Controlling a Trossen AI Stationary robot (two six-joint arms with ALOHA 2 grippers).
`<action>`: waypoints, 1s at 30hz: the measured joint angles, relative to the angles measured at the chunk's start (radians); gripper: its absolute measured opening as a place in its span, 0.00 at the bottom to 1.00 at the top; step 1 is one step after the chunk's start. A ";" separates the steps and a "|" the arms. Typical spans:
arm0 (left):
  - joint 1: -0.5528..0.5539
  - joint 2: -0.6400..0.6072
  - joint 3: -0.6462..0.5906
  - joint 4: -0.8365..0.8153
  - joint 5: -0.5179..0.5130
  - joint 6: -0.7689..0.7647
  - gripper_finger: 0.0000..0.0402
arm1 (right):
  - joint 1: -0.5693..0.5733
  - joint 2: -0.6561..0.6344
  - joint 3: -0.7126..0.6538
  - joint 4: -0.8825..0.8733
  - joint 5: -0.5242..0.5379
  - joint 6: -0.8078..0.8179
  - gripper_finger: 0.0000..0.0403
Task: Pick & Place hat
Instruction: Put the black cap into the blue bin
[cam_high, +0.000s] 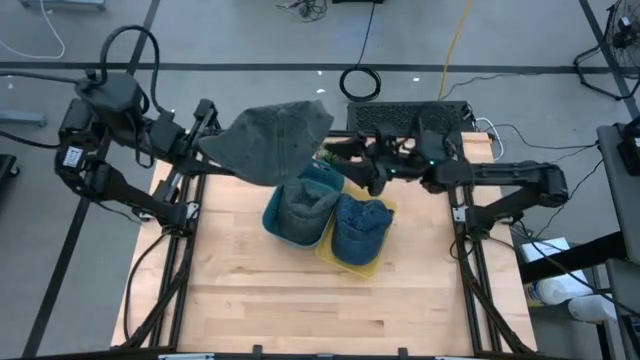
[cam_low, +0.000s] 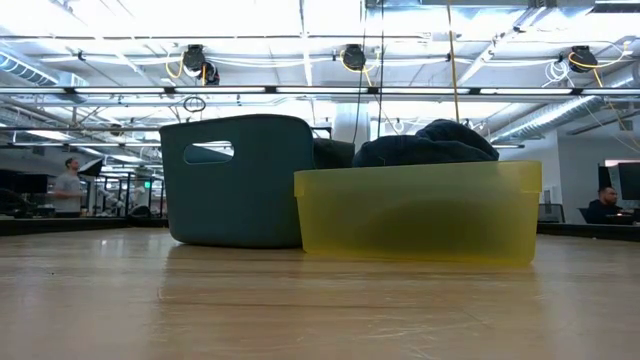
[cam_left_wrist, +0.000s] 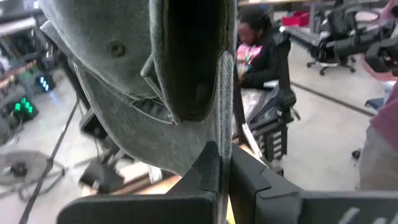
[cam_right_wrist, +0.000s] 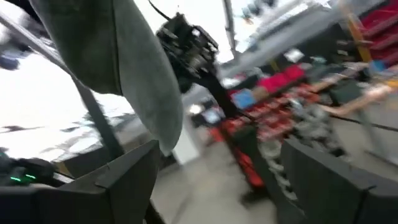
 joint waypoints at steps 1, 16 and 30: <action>0.000 0.003 -0.002 0.019 0.005 0.003 0.03 | -0.004 0.023 0.017 0.035 -0.026 0.016 0.81; 0.000 -0.003 -0.112 0.099 -0.005 -0.054 0.03 | 0.010 0.183 0.257 0.059 -0.223 0.030 0.74; 0.015 -0.004 -0.112 0.130 -0.021 -0.069 0.03 | 0.050 0.185 0.255 0.057 -0.259 -0.098 0.07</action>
